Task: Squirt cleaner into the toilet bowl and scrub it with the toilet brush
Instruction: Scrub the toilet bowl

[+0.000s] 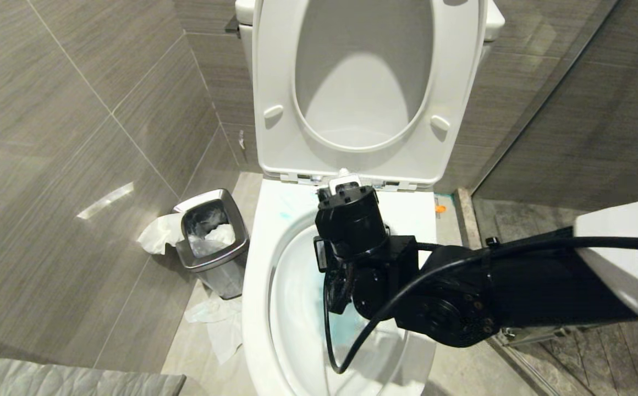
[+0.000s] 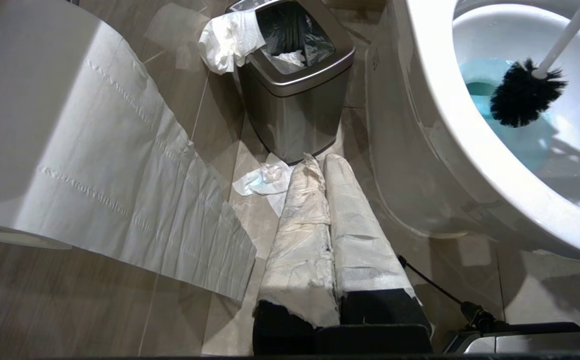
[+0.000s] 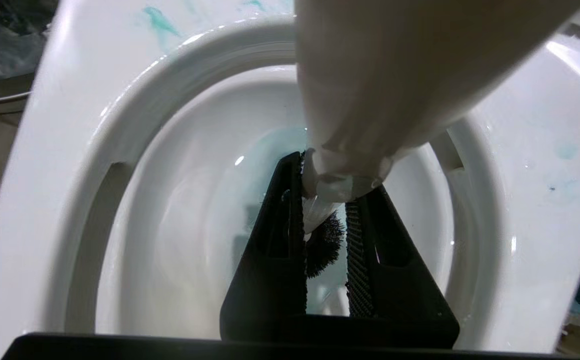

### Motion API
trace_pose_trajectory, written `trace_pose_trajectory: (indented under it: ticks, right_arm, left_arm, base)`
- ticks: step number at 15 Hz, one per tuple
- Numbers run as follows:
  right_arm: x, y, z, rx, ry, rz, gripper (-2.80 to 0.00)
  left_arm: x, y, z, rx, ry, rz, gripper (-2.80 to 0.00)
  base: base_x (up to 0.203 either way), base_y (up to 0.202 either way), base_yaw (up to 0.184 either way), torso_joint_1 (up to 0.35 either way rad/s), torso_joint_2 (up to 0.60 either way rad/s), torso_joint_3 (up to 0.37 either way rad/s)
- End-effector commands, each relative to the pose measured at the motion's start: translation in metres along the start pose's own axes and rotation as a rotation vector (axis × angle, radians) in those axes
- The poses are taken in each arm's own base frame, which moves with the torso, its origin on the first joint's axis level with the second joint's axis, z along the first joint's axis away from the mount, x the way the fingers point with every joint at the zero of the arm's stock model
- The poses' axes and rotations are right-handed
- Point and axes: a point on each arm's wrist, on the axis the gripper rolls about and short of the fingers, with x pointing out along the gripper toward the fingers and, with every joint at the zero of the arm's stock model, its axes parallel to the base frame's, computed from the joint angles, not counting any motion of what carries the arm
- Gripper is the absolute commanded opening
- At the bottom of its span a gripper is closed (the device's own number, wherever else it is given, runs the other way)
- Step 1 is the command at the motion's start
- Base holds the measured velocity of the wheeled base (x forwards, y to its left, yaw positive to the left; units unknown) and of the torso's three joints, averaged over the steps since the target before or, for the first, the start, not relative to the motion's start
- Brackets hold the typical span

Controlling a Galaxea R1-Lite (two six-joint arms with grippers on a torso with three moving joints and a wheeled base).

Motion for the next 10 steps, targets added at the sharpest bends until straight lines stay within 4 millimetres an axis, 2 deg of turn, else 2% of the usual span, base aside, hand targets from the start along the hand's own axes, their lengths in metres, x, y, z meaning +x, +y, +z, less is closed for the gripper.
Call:
trace_pose_trajectory:
  ticks: [1,4,7,10]
  right_arm:
    - [0.027,0.007,-0.023,-0.006,0.013,-0.028,-2.8]
    - [0.043,0.013,-0.028,0.022,-0.018,-0.033,-2.8]
    - [0.051,0.019,-0.025,-0.008,-0.105,-0.028,-2.8]
    - [0.054,0.014,-0.013,-0.033,-0.178,-0.048,-2.8]
  left_arm:
    - [0.0,0.0,0.0,0.0,0.002,0.0,-2.8]
    - [0.0,0.0,0.0,0.0,0.002,0.001,-2.8]
    - [0.0,0.0,0.0,0.0,0.002,0.001,-2.8]
    - [0.0,0.0,0.0,0.0,0.002,-0.001,-2.8]
  base:
    - [0.0,0.0,0.0,0.0,0.0,0.0]
    - [0.0,0.0,0.0,0.0,0.0,0.0]
    - [0.0,0.0,0.0,0.0,0.0,0.0]
    - [0.0,0.0,0.0,0.0,0.0,0.0]
